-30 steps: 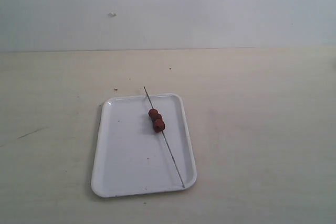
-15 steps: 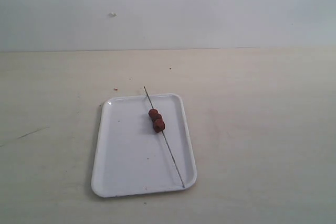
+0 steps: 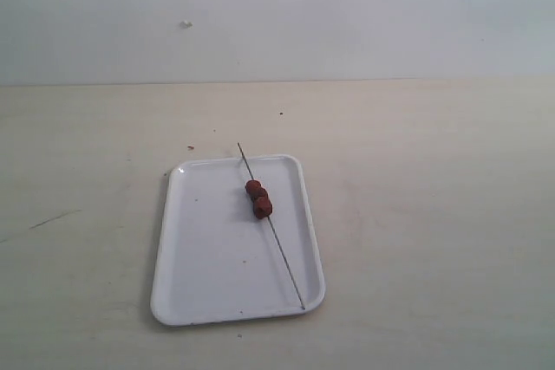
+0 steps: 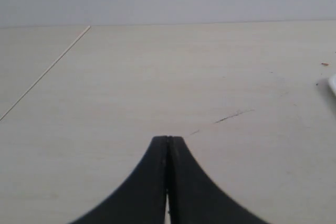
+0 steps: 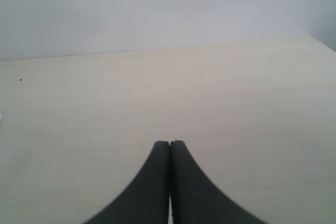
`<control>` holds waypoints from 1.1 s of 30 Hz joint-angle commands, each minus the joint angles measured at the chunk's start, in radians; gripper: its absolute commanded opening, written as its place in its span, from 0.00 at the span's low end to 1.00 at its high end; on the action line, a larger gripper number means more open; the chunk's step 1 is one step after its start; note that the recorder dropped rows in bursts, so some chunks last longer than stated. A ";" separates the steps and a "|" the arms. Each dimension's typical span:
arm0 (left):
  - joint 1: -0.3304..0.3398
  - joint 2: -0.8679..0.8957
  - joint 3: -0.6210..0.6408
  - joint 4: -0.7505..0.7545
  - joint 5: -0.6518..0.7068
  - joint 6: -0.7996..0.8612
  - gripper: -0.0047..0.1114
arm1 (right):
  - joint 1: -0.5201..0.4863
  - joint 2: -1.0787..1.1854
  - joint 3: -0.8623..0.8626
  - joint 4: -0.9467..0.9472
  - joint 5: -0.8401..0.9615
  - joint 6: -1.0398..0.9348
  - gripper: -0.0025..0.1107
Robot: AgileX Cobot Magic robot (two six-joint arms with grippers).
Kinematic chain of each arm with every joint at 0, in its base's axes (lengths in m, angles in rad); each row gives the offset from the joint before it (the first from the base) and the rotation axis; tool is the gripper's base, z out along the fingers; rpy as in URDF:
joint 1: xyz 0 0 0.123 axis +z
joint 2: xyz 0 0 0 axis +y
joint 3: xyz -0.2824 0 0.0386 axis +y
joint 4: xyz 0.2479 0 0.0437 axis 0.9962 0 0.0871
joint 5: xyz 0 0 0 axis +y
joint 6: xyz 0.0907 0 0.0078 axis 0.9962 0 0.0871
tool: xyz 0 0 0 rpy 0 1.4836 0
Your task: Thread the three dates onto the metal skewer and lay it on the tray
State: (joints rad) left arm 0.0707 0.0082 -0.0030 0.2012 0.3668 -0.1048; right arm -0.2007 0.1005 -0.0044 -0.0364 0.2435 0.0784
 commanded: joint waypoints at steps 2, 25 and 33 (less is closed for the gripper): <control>-0.001 0.003 0.003 0.008 0.001 -0.007 0.04 | -0.005 -0.007 0.004 -0.003 -0.006 0.001 0.02; -0.001 0.003 0.003 0.008 0.001 -0.007 0.04 | -0.005 -0.007 0.004 0.028 -0.006 0.001 0.02; -0.001 0.003 0.003 0.008 0.001 -0.007 0.04 | -0.005 -0.007 0.004 0.028 -0.006 0.001 0.02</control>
State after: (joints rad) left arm 0.0707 0.0082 -0.0030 0.2012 0.3668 -0.1048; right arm -0.2007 0.1005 -0.0044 -0.0098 0.2435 0.0784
